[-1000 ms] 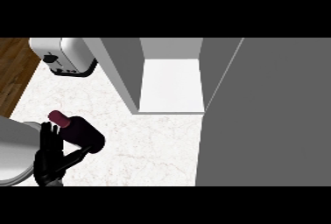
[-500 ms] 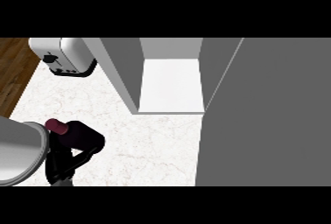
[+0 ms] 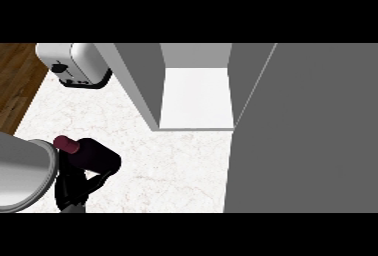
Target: Pick up the wine, place it into the cabinet and close the cabinet
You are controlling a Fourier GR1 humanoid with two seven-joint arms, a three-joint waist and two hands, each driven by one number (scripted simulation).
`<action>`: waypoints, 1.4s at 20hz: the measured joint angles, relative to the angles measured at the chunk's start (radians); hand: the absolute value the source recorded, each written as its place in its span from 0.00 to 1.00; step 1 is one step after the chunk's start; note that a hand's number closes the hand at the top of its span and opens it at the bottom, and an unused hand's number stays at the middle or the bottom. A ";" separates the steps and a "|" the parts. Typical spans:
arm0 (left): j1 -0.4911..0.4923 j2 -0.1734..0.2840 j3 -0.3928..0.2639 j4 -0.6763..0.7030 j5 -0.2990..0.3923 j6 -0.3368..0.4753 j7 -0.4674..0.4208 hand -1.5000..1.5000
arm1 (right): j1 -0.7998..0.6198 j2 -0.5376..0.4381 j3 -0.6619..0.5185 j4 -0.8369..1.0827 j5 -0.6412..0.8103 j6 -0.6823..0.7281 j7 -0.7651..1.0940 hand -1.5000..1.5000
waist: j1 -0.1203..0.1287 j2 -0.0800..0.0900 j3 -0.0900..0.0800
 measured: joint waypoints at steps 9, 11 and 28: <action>-0.034 0.020 -0.006 0.080 0.015 -0.058 -0.048 1.00 | -0.004 -0.016 -0.040 0.023 -0.034 0.024 -0.016 0.00 | 0.000 -0.002 0.006; -0.038 0.022 -0.010 0.088 0.014 -0.054 -0.048 1.00 | 0.003 -0.019 -0.043 0.017 -0.039 0.027 -0.010 0.00 | 0.001 -0.003 0.008; 0.106 0.074 -0.236 -0.039 -0.166 -0.261 -0.116 1.00 | 0.020 -0.010 -0.048 0.013 -0.030 0.027 -0.022 0.00 | 0.004 -0.002 0.000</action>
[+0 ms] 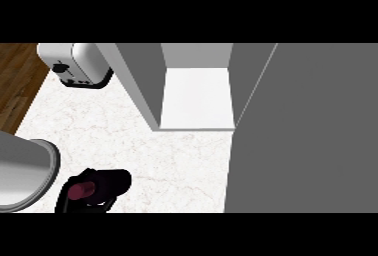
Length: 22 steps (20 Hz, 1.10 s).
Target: Pick up the wine, place it into the cabinet and close the cabinet
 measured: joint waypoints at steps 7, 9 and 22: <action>0.082 -0.042 -0.069 -0.186 0.022 -0.045 0.070 1.00 | -0.002 0.013 0.007 0.047 0.017 0.000 -0.032 0.00 | 0.004 0.003 -0.007; 0.130 -0.063 -0.093 -0.283 0.032 -0.039 0.095 1.00 | 0.004 0.006 -0.004 0.047 0.006 0.008 -0.037 0.00 | 0.005 0.003 -0.007; 0.296 -0.147 -0.222 -0.882 0.125 0.073 0.438 1.00 | -0.001 0.001 -0.028 0.050 -0.029 0.018 -0.031 0.00 | 0.001 0.005 -0.009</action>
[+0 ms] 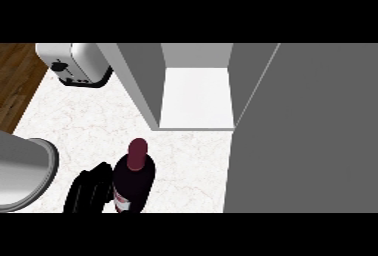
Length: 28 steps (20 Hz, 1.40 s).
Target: Pick up the wine, place it into the cabinet and close the cabinet
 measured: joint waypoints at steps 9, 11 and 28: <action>-0.110 -0.026 -0.054 -0.182 0.023 0.198 0.201 1.00 | -0.014 -0.001 0.004 0.016 0.011 0.000 -0.003 0.00 | -0.003 0.001 -0.001; -0.180 -0.028 -0.090 -0.168 0.027 0.277 0.226 1.00 | -0.016 -0.004 -0.007 0.019 -0.003 0.002 -0.002 0.00 | -0.006 0.001 0.000; -0.577 -0.031 -0.212 0.105 -0.062 0.606 0.210 1.00 | 0.008 0.009 -0.001 0.048 0.027 0.016 -0.060 0.00 | -0.011 0.002 -0.001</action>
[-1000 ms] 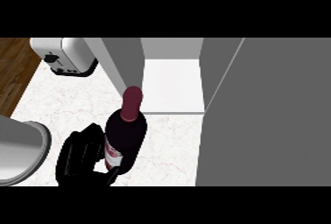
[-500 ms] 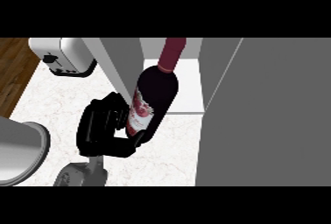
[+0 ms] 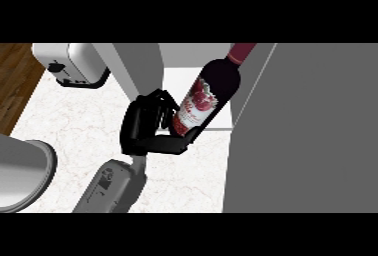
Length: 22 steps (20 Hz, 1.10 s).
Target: Pick up the wine, place it into the cabinet and close the cabinet
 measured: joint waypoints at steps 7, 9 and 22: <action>-0.091 0.000 -0.046 0.182 0.044 0.056 -0.085 1.00 | -0.001 -0.007 -0.005 -0.018 -0.014 0.003 0.023 0.00 | -0.001 0.000 0.000; -0.109 0.000 -0.077 0.219 0.083 0.092 -0.108 1.00 | 0.024 -0.004 -0.005 -0.015 -0.013 0.016 -0.002 0.00 | -0.003 0.000 0.000; -0.163 0.000 -0.092 0.481 0.207 0.081 -0.261 1.00 | 0.006 0.003 0.008 0.000 0.002 0.007 0.002 0.00 | -0.003 0.001 0.000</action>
